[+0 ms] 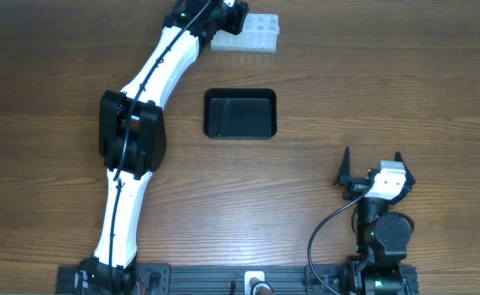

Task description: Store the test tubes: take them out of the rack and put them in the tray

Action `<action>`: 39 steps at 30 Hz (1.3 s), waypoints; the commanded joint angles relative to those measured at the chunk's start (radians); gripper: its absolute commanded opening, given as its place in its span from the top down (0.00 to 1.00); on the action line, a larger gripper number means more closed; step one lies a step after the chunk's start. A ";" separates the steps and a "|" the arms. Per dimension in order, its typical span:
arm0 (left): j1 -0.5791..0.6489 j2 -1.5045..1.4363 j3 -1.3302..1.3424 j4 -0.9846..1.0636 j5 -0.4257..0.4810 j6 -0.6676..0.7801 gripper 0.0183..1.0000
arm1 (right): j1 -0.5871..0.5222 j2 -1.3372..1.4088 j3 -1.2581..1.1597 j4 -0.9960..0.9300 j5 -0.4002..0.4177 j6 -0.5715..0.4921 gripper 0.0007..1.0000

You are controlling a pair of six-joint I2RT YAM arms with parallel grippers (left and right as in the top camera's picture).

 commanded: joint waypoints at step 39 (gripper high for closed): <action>-0.014 0.035 0.011 0.052 0.004 0.014 0.80 | -0.005 -0.008 -0.008 -0.002 -0.005 0.010 0.01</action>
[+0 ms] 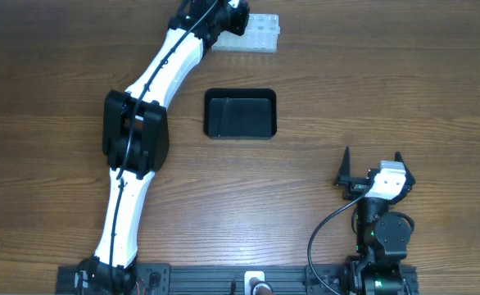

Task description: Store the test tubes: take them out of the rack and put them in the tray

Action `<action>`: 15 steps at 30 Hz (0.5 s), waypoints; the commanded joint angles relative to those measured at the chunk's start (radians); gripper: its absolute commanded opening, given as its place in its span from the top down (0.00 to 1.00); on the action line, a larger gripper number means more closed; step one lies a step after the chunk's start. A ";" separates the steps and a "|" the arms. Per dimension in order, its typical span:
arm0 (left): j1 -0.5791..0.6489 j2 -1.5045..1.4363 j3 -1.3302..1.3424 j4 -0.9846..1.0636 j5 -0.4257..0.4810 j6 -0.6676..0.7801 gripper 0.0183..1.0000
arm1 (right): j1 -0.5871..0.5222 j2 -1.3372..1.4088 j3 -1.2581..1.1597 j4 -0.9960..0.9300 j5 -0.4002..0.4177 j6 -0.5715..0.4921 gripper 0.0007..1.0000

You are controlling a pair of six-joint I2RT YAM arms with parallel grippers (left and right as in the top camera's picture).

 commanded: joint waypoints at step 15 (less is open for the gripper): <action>0.000 -0.052 0.011 0.017 -0.023 0.014 0.88 | -0.005 -0.008 -0.008 -0.002 -0.005 0.009 0.01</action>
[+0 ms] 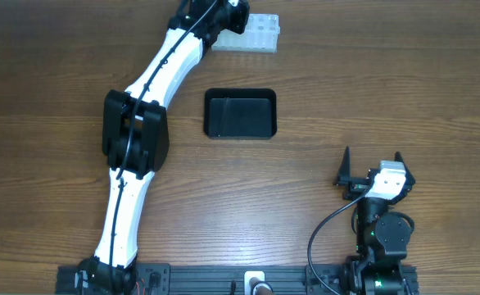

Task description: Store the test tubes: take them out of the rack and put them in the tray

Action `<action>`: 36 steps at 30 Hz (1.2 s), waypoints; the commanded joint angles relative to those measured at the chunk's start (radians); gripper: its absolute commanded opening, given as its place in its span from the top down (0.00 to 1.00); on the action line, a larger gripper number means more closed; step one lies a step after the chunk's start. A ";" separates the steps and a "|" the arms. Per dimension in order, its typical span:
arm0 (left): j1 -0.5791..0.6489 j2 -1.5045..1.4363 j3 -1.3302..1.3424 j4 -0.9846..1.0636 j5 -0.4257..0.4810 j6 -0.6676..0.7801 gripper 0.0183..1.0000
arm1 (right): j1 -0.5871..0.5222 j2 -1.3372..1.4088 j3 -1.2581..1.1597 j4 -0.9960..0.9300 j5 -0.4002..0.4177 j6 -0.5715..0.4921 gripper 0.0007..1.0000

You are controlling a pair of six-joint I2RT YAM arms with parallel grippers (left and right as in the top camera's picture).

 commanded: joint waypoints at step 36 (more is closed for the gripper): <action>-0.220 -0.310 0.006 -0.818 -0.420 -0.474 0.98 | -0.005 -0.008 -0.008 -0.002 -0.005 0.010 0.01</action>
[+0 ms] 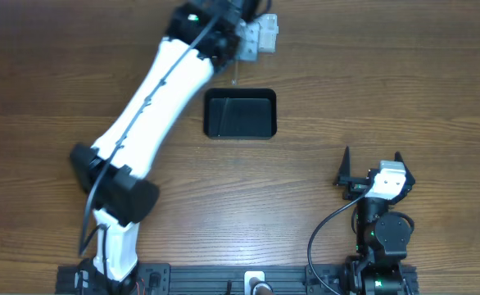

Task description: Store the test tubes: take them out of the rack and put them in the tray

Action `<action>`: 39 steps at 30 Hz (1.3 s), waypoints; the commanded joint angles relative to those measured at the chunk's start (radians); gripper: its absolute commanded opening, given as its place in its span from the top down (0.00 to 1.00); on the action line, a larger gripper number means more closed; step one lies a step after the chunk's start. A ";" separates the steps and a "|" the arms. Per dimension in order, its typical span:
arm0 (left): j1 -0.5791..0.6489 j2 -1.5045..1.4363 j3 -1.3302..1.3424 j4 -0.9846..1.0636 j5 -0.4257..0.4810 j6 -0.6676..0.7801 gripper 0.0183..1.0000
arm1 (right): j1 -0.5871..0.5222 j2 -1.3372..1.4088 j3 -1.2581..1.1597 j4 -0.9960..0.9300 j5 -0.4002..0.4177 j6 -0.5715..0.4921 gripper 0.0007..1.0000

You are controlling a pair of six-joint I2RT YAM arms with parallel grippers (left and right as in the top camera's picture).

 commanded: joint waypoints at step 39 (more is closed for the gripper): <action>0.054 0.205 -0.162 -0.082 0.029 -0.097 0.97 | -0.005 -0.008 -0.008 -0.002 -0.005 0.009 0.01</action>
